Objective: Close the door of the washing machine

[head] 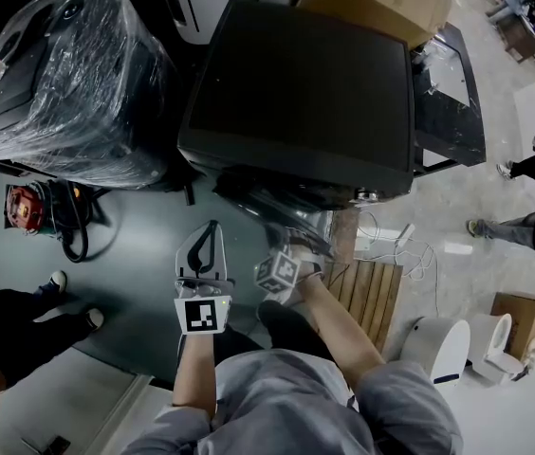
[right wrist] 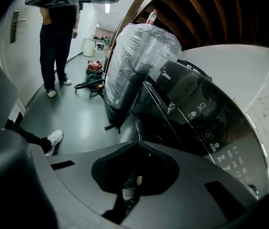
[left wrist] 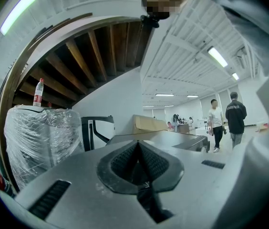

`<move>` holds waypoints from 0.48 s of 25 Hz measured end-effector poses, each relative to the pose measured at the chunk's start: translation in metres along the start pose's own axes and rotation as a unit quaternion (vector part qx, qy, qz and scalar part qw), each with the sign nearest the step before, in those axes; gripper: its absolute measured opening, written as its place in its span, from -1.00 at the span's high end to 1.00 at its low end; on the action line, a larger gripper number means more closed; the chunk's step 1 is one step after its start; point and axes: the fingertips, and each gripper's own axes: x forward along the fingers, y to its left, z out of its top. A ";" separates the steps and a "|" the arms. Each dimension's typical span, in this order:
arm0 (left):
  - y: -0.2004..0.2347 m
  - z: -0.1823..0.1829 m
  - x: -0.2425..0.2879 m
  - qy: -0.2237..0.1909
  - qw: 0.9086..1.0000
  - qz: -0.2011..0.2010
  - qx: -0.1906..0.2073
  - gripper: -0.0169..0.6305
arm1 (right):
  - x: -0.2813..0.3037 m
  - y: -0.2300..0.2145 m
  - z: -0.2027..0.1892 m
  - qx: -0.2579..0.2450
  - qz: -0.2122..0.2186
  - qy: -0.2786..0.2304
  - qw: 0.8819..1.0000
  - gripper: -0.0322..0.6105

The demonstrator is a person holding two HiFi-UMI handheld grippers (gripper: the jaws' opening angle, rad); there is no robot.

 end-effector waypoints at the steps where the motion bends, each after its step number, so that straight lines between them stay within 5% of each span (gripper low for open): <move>1: 0.000 0.000 0.000 0.001 1.000 0.000 0.000 0.94 | 0.001 -0.003 -0.002 0.001 -0.004 -0.002 1.000 0.89; 5: 0.000 -0.001 0.003 0.003 1.000 -0.002 0.001 0.95 | 0.002 -0.014 -0.014 0.013 -0.017 0.003 1.000 0.89; 12: -0.013 -0.005 0.010 0.009 1.000 -0.017 0.003 0.94 | 0.012 -0.040 -0.090 0.052 -0.051 0.077 0.994 0.89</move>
